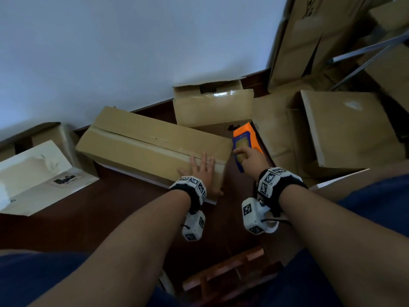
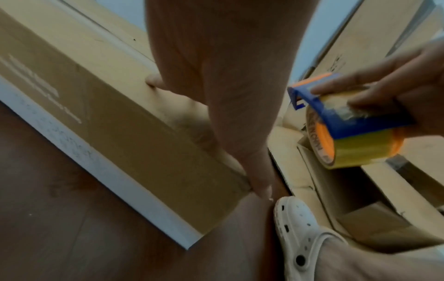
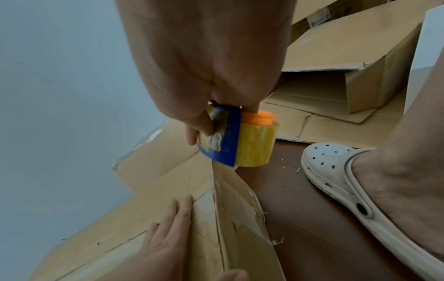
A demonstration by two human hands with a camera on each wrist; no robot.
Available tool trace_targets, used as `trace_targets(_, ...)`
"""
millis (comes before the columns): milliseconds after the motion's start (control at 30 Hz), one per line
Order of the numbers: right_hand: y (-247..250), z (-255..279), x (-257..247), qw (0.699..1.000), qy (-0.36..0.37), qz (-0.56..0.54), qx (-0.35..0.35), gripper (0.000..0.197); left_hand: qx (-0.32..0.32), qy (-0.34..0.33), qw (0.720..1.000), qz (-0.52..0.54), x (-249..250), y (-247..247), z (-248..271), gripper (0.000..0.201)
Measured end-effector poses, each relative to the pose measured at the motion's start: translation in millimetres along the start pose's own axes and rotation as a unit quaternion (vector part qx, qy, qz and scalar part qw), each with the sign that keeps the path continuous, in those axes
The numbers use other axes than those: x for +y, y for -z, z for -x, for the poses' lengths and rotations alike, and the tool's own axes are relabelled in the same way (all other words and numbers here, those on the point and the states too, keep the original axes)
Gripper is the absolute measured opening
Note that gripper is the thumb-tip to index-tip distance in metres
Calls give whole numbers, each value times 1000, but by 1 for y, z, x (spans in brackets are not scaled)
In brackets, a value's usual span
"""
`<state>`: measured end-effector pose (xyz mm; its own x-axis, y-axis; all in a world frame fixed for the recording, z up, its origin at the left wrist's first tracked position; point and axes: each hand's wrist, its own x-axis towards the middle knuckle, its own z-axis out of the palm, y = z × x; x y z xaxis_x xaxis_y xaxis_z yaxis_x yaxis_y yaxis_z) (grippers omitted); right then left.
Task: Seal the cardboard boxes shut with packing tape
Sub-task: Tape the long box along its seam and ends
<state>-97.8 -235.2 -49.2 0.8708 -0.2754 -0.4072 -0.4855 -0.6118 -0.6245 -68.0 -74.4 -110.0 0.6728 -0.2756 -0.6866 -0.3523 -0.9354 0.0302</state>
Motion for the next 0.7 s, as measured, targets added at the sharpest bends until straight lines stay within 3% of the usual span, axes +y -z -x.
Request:
trace_targets(133, 5, -1, -3, 999, 30, 32, -30, 43, 28, -17, 999, -18, -21, -7, 3, 122)
trace_targets(333, -13, -3, -26, 989, 90, 83, -88, 45, 9, -59, 998, -32, -76, -28, 18, 125)
trace_targets(533, -38, 9, -48, 967, 161, 143, -135, 42, 3, -72, 994, -86, -108, -48, 43, 128)
trace_targets(700, -55, 22, -47, 949, 175, 199, -172, 38, -15, -98, 986, -133, -117, -59, 63, 127)
